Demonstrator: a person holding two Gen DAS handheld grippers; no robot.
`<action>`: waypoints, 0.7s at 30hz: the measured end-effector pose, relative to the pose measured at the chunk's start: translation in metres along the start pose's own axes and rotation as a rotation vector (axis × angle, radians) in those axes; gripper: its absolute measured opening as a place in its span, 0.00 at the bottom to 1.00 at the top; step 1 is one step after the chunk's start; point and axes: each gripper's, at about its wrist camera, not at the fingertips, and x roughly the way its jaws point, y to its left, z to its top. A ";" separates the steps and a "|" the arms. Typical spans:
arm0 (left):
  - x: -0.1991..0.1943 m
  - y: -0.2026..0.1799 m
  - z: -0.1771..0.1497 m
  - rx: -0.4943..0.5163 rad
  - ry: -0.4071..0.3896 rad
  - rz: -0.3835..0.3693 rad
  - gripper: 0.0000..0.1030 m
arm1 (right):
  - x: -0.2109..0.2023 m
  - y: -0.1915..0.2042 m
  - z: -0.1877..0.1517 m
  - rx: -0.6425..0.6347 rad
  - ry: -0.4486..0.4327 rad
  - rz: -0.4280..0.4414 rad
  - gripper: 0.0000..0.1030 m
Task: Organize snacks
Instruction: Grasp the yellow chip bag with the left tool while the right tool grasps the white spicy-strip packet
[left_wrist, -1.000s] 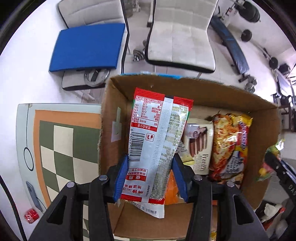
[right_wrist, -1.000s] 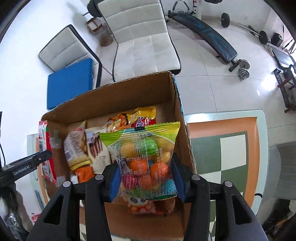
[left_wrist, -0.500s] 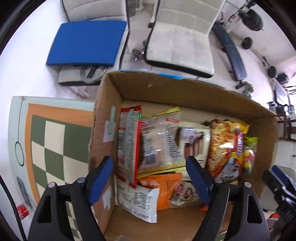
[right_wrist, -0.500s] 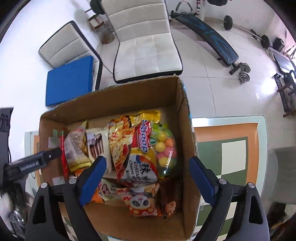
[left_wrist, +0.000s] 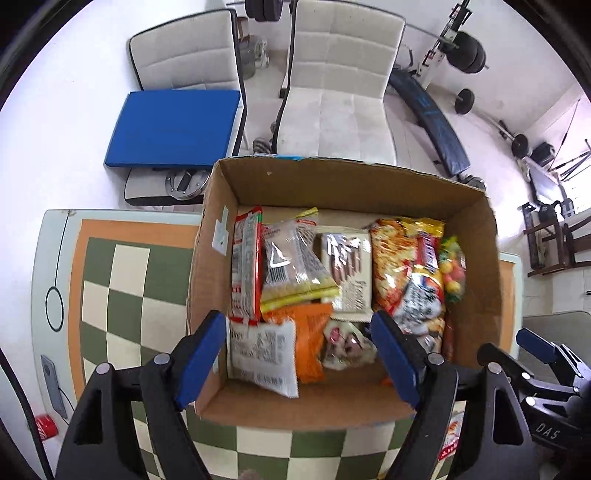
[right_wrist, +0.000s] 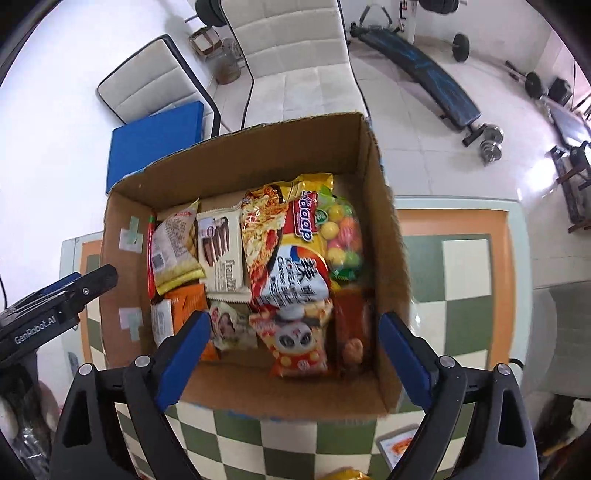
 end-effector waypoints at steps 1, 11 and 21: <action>-0.008 -0.003 -0.008 0.005 -0.017 0.000 0.78 | -0.012 0.003 -0.012 -0.018 -0.024 -0.004 0.92; -0.064 -0.023 -0.070 0.017 -0.099 -0.018 0.78 | -0.067 0.011 -0.065 -0.052 -0.113 0.073 0.92; -0.036 -0.068 -0.169 0.030 0.049 -0.069 0.78 | -0.091 -0.051 -0.134 -0.005 -0.056 0.111 0.92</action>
